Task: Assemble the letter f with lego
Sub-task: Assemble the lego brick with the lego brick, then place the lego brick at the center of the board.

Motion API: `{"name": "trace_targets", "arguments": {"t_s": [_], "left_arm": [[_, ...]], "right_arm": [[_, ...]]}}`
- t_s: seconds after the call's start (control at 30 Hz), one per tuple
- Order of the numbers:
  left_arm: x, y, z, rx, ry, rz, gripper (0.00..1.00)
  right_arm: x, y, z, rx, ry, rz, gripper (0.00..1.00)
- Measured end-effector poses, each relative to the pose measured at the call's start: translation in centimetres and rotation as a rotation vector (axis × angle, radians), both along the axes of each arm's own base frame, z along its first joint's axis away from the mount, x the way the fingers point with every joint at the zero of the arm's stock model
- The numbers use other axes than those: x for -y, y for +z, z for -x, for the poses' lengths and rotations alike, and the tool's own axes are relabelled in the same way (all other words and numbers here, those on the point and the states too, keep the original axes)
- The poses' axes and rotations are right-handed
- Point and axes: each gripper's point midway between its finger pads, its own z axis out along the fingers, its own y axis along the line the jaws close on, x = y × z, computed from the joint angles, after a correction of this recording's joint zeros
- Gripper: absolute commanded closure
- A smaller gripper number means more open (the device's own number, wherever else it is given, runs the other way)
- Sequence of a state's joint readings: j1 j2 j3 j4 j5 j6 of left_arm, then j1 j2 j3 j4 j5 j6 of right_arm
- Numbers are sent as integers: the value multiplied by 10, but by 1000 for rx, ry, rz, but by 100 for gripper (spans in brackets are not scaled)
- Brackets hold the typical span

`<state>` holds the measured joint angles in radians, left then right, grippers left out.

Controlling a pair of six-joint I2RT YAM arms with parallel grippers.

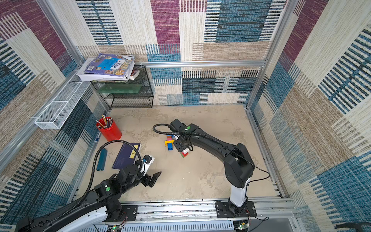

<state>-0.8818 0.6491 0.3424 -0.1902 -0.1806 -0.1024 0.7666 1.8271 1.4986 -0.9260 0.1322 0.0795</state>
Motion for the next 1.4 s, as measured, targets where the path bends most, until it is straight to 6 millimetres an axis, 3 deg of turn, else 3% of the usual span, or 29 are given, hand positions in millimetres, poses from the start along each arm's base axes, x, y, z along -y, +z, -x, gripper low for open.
{"name": "trace_targets", "arguments": {"t_s": [0.3,0.8,1.17,1.4], "left_arm": [[1,-3,0,-11,0,-13,1],[1,-3,-1,-10,0,-13,1],[1,-3,-1,-10,0,-12,1],[1,-3,-1,-10,0,-12,1]], "right_arm": [[-4,0,-9,44,-19,-26,76],[8,7,12,16,-51,-32,79],[8,0,12,11,-57,-23,82],[9,7,9,23,-68,-49,82]]}}
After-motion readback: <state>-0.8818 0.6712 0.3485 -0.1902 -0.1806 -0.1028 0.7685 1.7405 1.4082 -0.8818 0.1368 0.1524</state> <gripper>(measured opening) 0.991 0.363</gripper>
